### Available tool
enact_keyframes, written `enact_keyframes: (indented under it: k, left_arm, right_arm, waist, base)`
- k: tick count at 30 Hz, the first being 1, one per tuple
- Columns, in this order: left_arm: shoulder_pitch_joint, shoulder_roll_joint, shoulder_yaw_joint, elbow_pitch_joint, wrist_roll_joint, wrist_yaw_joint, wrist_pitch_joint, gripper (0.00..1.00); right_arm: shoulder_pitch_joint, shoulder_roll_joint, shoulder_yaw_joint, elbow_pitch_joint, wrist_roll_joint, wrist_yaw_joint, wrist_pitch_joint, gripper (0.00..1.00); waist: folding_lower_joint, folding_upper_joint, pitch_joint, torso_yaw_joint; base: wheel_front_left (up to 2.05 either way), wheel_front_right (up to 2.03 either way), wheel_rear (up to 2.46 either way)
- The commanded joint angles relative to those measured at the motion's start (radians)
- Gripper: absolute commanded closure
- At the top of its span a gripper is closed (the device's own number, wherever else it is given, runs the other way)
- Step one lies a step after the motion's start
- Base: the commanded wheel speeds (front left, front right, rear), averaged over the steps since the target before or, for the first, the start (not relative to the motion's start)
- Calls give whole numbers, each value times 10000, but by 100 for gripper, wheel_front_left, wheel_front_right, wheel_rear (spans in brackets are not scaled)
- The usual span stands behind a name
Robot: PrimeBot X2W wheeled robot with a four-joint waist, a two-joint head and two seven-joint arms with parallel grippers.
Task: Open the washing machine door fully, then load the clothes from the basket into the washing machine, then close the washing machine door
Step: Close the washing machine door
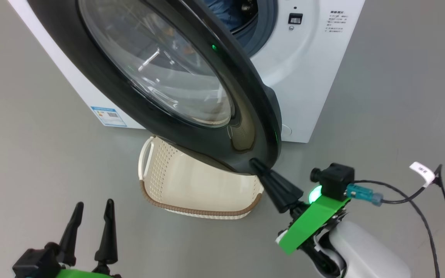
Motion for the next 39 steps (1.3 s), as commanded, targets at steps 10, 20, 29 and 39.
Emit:
enact_keyframes:
  k: [10, 20, 29, 39]
  left_arm:
    - [-625, 20, 212, -271, -73, -15, -65, 0]
    - [-1116, -80, -108, -498, -110, -15, -65, 0]
    - [-1588, -172, -400, -699, -180, -15, -65, 0]
    - [-2002, -233, -651, -875, -253, -15, -65, 0]
  right_arm:
    - [-687, 181, -905, 143, -112, 29, -46, 100]
    - [-1637, 11, -2436, 330, -432, 29, -46, 100]
    - [-2736, -194, -3496, 715, -690, 29, -46, 100]
    - [-4035, -120, -4482, 1235, -1105, 29, -46, 100]
  waist:
    - [0, 0, 397, 158]
    - [0, 0, 1116, 532]
    - [0, 0, 1766, 934]
    - [0, 0, 2346, 1293]
  base:
    - [0, 0, 0]
    - [0, 0, 0]
    - [0, 0, 0]
    - [0, 0, 0]
